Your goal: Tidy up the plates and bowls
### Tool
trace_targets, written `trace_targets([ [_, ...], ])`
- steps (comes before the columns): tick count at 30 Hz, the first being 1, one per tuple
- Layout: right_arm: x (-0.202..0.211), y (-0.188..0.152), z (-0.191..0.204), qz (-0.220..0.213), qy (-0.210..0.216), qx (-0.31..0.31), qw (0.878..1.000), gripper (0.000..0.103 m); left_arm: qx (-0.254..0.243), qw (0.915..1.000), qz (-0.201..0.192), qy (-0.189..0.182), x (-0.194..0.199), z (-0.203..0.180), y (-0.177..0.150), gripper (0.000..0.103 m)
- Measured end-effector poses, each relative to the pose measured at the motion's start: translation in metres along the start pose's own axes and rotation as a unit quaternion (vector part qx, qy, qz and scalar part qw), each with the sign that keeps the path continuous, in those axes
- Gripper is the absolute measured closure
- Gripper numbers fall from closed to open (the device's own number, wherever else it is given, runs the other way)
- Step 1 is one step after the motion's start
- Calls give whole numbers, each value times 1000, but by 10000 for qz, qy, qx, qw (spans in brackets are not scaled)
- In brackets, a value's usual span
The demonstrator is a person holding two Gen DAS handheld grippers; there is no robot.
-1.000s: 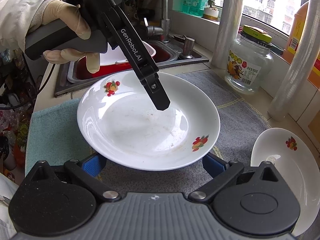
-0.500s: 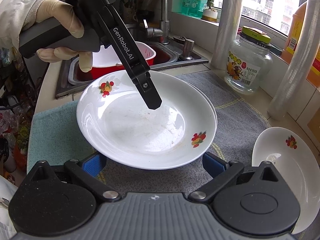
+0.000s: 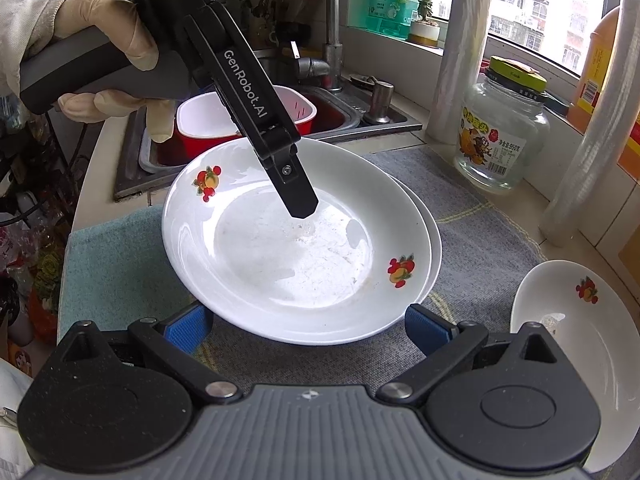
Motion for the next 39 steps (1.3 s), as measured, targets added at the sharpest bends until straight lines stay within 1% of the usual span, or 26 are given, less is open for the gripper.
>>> trace_targets([
  [3,-1,-1,1,28,-35,45,10000,0,16,9999,32,144,0,2,-3,10],
  [5,0,-2,1,7,-6,26,10000,0,75,9999,18,142,-1,3,-7,10],
  [8,3,-2,-1,-14,-43,-20,10000,0,-62,9996,-197,172,4,-1,-10,10],
  [9,5,-3,-2,-17,-73,-26,10000,0,-178,9990,-365,187,8,-5,-10,10],
  [13,19,-7,-8,-73,-267,-115,9995,0,-840,9906,-1032,321,24,-32,-18,9],
  [14,22,-9,-10,-73,-332,-159,9993,0,-942,9880,-1165,380,27,-38,-21,6],
  [16,31,-14,-16,-73,-492,-283,9984,0,-1123,9829,-1392,442,30,-52,-26,5],
  [20,49,-29,-31,-4,-885,-527,9947,0,-1370,9744,-1730,434,29,-84,-35,4],
  [23,64,-43,-45,81,-1189,-752,9900,0,-1392,9696,-1970,418,27,-104,-39,2],
  [26,80,-57,-59,160,-1492,-951,9841,0,-1465,9638,-2172,497,20,-126,-43,1],
  [29,97,-72,-73,209,-1704,-1125,9787,0,-1540,9597,-2266,630,10,-147,-46,1],
  [34,121,-92,-93,255,-2029,-1328,9698,0,-1585,9595,-2236,649,-14,-180,-56,1],
  [36,125,-97,-101,292,-2058,-1436,9676,0,-1614,9597,-2215,616,-25,-189,-58,1],
  [37,128,-99,-105,297,-2073,-1472,9667,0,-1678,9583,-2231,617,-30,-195,-59,1],
  [39,131,-102,-110,280,-2109,-1480,9658,0,-1740,9571,-2204,722,-40,-201,-57,1],
])
Point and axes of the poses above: each gripper's, at about its wrist camera, not at the fingertips, and x roughly against the way its jaws point, z to its left, y to its top, the point moved 6 cm from there along -x, roughly the way its jaws point, and after that the axes turned 12 degrees about -y, right-handed, at the moved point
